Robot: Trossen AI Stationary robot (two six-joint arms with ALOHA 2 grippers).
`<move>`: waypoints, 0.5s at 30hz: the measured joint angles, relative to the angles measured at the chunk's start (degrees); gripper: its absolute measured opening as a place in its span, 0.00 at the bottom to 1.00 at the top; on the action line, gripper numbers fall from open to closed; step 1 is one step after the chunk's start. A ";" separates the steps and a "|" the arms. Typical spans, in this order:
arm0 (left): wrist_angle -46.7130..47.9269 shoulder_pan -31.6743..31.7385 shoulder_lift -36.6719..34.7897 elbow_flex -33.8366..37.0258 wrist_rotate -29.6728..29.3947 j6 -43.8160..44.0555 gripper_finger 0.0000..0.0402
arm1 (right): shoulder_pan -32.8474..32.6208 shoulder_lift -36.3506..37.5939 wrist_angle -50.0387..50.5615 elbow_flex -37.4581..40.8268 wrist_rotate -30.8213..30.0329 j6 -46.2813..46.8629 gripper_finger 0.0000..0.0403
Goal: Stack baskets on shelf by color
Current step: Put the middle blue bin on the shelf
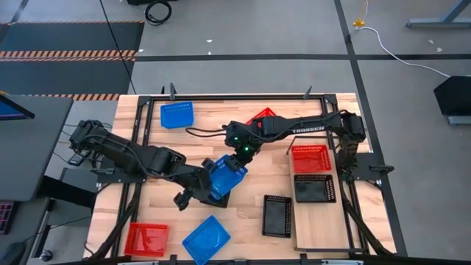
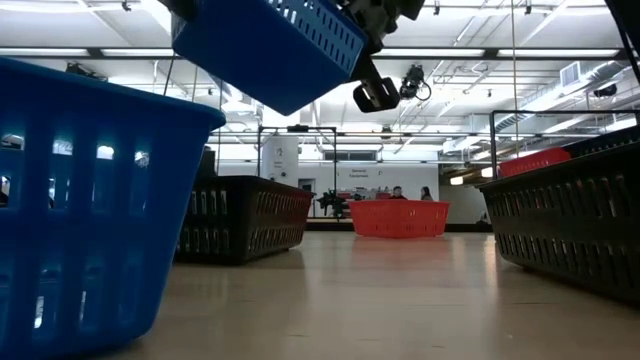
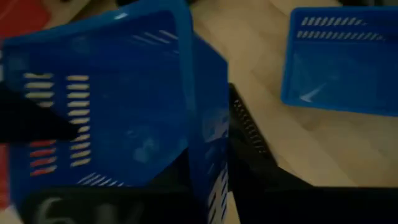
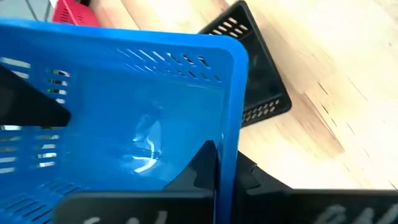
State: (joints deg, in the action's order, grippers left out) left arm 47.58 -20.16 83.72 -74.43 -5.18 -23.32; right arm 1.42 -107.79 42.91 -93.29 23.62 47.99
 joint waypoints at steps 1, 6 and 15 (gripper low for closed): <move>0.02 0.00 -0.22 0.00 -0.70 0.34 0.22 | -0.06 0.00 0.23 0.03 0.00 -0.02 0.03; 4.64 0.11 -0.94 -2.90 -5.59 4.99 0.33 | -0.22 0.45 2.30 0.03 0.02 -0.30 0.02; 9.59 0.24 -3.33 -7.50 -8.36 9.42 0.38 | -0.57 5.25 15.68 0.01 -4.53 -2.64 0.02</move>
State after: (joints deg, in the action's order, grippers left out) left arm 57.17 -19.92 80.39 -81.93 -13.54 -13.89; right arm 0.84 -102.54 58.60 -93.27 19.09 45.35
